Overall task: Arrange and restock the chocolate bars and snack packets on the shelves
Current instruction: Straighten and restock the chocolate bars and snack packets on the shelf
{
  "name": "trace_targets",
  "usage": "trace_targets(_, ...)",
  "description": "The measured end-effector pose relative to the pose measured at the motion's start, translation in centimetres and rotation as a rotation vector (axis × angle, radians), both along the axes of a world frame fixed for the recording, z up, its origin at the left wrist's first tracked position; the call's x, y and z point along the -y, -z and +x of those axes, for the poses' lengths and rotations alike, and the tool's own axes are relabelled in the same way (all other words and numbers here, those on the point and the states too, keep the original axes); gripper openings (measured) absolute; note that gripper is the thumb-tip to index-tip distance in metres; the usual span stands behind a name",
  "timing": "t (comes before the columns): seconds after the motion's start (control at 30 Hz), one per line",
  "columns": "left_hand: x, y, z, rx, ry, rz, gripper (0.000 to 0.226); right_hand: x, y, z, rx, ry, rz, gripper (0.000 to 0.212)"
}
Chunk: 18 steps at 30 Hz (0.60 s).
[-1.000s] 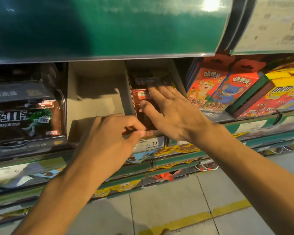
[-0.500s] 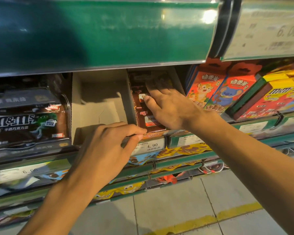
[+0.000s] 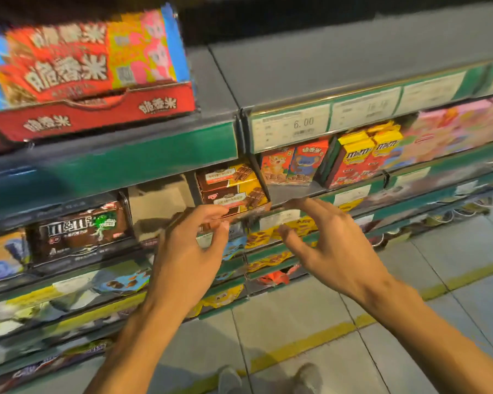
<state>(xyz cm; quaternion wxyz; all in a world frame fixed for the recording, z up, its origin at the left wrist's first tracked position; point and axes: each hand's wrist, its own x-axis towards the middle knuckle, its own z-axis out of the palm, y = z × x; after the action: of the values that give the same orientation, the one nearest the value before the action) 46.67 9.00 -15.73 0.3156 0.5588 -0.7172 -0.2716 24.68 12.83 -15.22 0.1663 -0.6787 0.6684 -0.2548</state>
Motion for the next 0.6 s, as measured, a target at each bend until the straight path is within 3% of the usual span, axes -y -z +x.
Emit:
trace_targets(0.13,-2.5,-2.6,-5.1,0.003,0.166,0.137,0.024,-5.3,-2.2,-4.6,0.066,0.098,0.074,0.038)
trace_targets(0.33,-6.3,-4.4,-15.0,-0.105,0.255,0.198,0.027,-13.5,-3.4,-13.0,0.256,0.322,0.076,0.037)
trace_targets(0.6,-10.5,-5.2,-30.8,-0.161,0.480,0.261,0.022,-22.2,-4.8,-24.9,0.277,0.629,0.026,0.039)
